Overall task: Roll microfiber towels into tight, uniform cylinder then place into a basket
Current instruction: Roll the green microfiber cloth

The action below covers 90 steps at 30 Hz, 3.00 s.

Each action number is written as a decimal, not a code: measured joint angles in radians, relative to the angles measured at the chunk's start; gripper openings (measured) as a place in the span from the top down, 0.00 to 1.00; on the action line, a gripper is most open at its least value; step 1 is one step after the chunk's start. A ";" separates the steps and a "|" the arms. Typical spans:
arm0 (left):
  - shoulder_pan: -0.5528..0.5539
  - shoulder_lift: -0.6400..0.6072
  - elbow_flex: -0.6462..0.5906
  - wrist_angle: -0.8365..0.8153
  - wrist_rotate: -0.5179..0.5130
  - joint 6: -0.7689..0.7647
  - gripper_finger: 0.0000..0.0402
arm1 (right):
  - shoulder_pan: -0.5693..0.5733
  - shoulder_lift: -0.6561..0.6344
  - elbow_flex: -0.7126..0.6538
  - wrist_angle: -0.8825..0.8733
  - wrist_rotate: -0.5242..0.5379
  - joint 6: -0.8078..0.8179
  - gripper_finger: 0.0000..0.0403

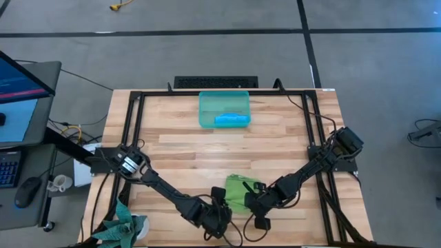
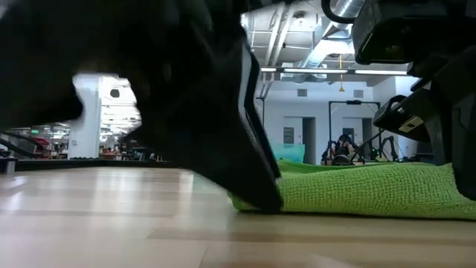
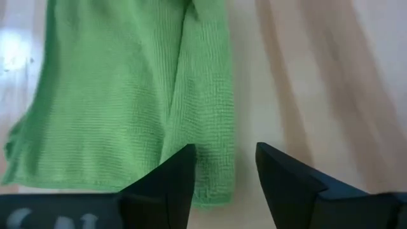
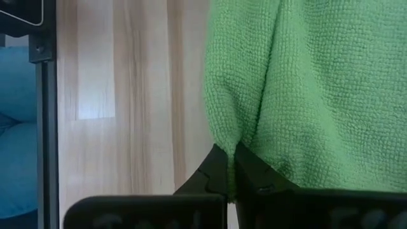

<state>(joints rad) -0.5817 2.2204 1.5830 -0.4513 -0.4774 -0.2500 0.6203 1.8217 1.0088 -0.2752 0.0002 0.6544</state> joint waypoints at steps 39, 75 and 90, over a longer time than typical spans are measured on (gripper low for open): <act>0.094 0.006 0.164 -0.095 0.708 -0.636 0.98 | 0.085 -0.002 0.004 0.175 -0.266 0.002 0.95; 0.159 0.007 0.163 -0.177 0.827 -0.777 0.96 | 0.043 -0.005 0.036 0.056 -0.225 0.207 0.96; 0.207 0.008 0.162 -0.262 0.779 -0.773 0.96 | -0.002 0.045 0.016 0.041 -0.194 0.213 0.96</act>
<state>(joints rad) -0.3743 2.2282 1.7447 -0.7130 0.3017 -1.0229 0.6185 1.8671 1.0250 -0.2340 -0.1941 0.8677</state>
